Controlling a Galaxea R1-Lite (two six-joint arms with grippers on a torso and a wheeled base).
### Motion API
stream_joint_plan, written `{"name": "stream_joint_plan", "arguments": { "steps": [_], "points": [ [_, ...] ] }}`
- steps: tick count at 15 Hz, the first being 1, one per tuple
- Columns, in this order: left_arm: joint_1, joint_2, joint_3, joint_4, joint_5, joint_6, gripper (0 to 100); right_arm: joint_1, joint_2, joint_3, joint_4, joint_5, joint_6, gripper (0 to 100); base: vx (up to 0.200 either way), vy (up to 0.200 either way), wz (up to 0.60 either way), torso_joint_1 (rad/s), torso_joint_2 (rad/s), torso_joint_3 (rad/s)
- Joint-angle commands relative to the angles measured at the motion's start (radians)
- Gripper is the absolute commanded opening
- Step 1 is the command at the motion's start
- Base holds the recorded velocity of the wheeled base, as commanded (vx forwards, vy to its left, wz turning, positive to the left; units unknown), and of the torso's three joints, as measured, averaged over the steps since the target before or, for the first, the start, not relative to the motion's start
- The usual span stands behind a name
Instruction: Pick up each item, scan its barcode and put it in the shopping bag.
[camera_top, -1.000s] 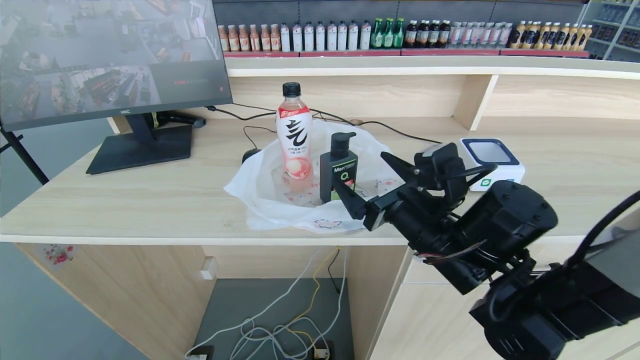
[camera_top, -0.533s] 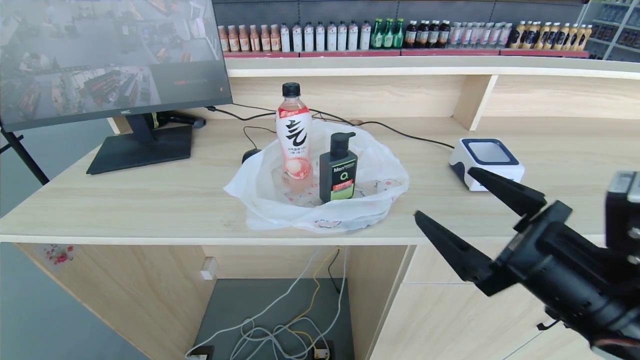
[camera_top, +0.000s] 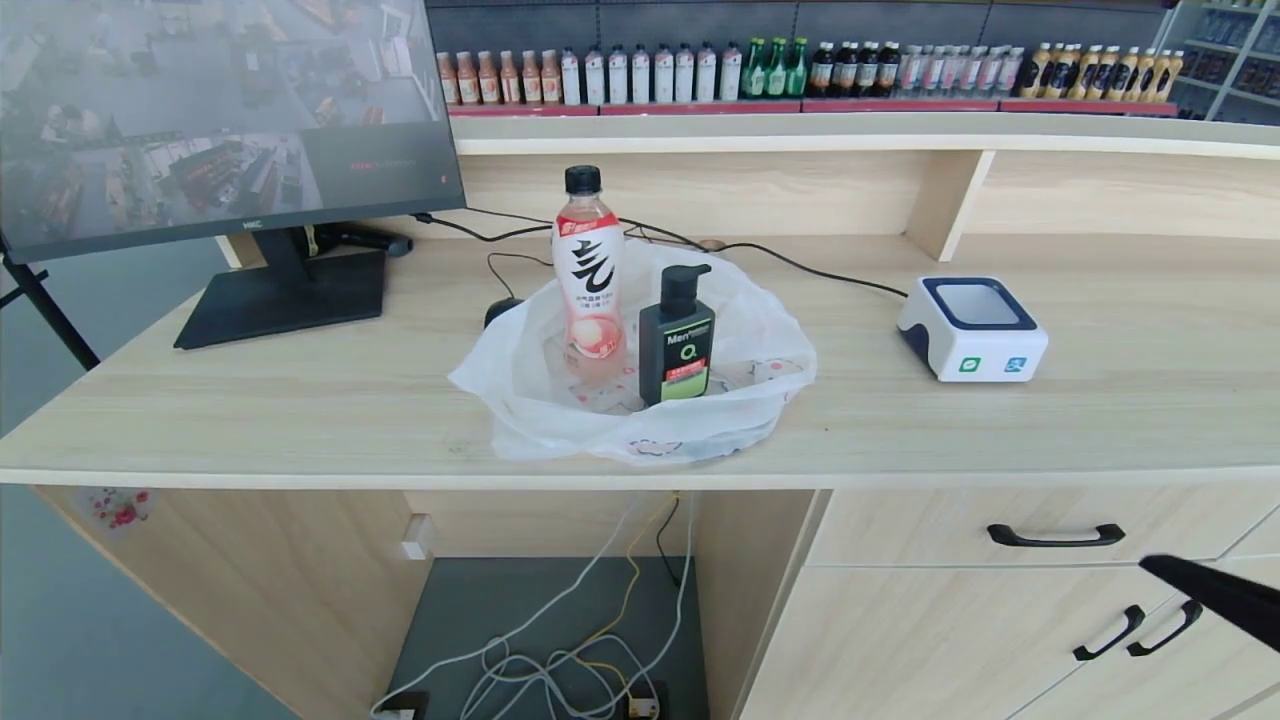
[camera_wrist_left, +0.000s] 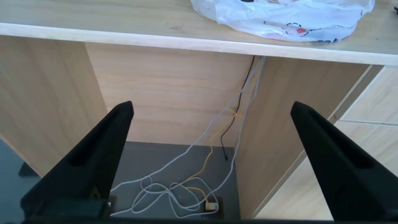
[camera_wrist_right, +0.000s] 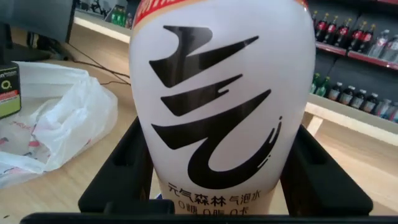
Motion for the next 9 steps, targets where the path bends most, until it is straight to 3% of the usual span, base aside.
{"name": "stream_joint_plan", "arguments": {
  "steps": [1,4,5,7,9],
  "points": [
    [0.000,0.000,0.000,0.000,0.000,0.000,100,-0.053,0.097,-0.147,-0.001,0.048,-0.067,0,0.000,0.000,0.00,0.000,0.00,0.000],
    [0.000,0.000,0.000,0.000,0.000,0.000,100,-0.067,0.171,-0.319,-0.001,0.149,-0.121,0,0.000,0.000,0.00,0.000,0.00,0.000],
    [0.000,0.000,0.000,0.000,0.000,0.000,100,-0.068,0.183,-0.334,-0.001,0.174,-0.129,0,0.000,0.000,0.00,0.000,0.00,0.000],
    [0.000,0.000,0.000,0.000,0.000,0.000,100,-0.088,0.220,-0.344,-0.001,0.326,-0.181,0,0.000,0.000,0.00,0.000,0.00,0.000],
    [0.000,0.000,0.000,0.000,0.000,0.000,100,-0.122,0.249,-0.344,-0.001,0.364,-0.236,0,0.000,0.000,0.00,0.000,0.00,0.000]
  ]
}}
